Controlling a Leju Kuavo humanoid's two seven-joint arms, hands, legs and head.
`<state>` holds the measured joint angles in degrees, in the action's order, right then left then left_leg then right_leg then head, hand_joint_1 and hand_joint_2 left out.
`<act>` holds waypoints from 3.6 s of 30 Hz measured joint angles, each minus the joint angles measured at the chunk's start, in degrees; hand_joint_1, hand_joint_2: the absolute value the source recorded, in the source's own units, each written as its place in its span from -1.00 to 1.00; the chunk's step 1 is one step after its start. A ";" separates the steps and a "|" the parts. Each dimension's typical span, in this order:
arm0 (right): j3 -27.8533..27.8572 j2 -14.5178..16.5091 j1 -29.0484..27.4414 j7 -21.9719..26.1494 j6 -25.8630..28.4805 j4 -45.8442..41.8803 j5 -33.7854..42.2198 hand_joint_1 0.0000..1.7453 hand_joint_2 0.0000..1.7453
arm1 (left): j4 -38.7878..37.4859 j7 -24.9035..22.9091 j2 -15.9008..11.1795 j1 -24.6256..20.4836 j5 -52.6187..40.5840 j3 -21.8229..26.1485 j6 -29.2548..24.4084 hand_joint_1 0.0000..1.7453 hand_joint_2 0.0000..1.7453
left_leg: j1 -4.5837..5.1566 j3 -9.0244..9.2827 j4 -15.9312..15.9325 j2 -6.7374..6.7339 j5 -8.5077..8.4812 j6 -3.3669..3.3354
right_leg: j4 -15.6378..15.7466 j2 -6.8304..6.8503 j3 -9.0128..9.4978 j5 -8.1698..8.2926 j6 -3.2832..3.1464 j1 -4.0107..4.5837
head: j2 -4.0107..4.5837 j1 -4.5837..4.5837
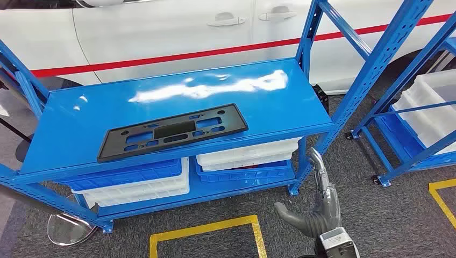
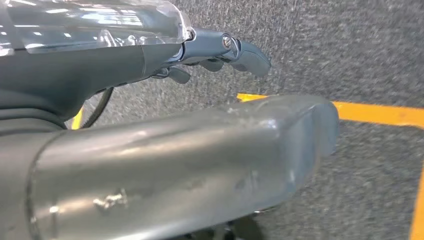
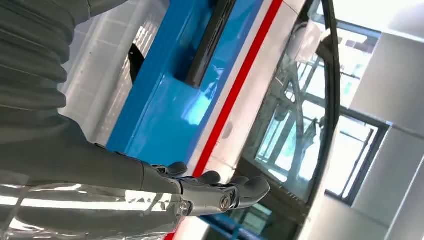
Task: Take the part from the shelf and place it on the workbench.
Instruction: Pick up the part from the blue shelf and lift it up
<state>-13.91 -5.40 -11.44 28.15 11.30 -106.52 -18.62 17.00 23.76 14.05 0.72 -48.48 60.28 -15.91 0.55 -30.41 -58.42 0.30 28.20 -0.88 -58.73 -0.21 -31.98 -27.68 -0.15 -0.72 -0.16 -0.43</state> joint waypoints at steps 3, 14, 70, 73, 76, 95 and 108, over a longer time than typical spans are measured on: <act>-1.10 -0.17 -0.32 -1.99 0.62 -0.59 -2.47 -1.00 1.00 | 0.09 -0.55 0.00 0.32 -1.71 0.30 0.76 -1.00 -1.00 | 0.03 -0.07 -0.11 0.00 0.03 -0.10 | 0.00 0.03 0.00 -0.01 0.15 -0.03 | 0.01 0.00; -4.62 -1.57 0.59 -12.64 1.78 -2.38 -15.97 -1.00 1.00 | 0.46 1.27 0.05 -0.06 -5.55 2.05 2.96 -1.00 -1.00 | -0.52 0.21 1.47 -0.19 -1.42 -2.33 | -4.45 0.10 -2.16 -2.96 1.70 -0.11 | -0.01 -0.21; -32.33 15.05 29.49 -28.69 28.35 48.79 -62.98 -1.00 1.00 | -1.79 -1.33 -7.85 -2.88 -17.49 4.13 12.62 -1.00 -1.00 | -1.91 -2.51 -0.76 0.20 -1.38 2.16 | 0.52 0.45 0.10 0.03 1.03 -0.34 | 0.00 0.83; -30.22 15.70 29.45 -29.38 28.37 52.02 -61.38 -1.00 1.00 | -1.86 -1.45 -8.00 -2.81 -17.51 4.48 13.22 -1.00 -1.00 | -1.80 -2.20 -0.53 0.22 -1.33 0.52 | -0.20 0.33 -0.03 0.01 1.91 -0.44 | 0.00 0.52; -28.03 15.85 29.70 -30.43 27.42 52.92 -60.25 -1.00 1.00 | -1.86 -1.45 -8.19 -2.83 -17.67 4.85 13.72 -1.00 -1.00 | -1.64 -1.51 -0.39 0.18 -1.03 -0.53 | -7.61 0.31 -4.05 -3.14 2.19 -0.49 | 0.00 0.26; -20.70 15.43 27.27 -31.14 25.73 50.83 -58.73 -1.00 1.00 | -2.01 -1.56 -8.86 -2.57 -18.96 6.93 13.85 -1.00 -1.00 | -1.93 -6.34 -13.58 0.01 6.31 2.89 | 3.17 0.14 0.54 2.27 -2.50 0.77 | 0.01 1.14; -20.21 15.80 26.94 -28.92 25.80 50.33 -56.69 -1.00 1.00 | -2.12 -1.29 -9.18 -2.54 -20.52 7.33 13.90 -1.00 -1.00 | -2.43 -4.07 -1.84 0.02 -2.03 0.20 | -12.11 0.17 -5.42 -6.92 1.70 -0.51 | -0.01 0.82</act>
<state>-34.12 10.40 15.51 -0.77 37.10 -56.19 -75.31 14.88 22.47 4.87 -1.83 -69.00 67.61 -2.02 -1.88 -34.47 -60.26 0.32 26.17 -0.68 -70.84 -0.04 -37.40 -34.60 1.56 -1.23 -0.17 0.39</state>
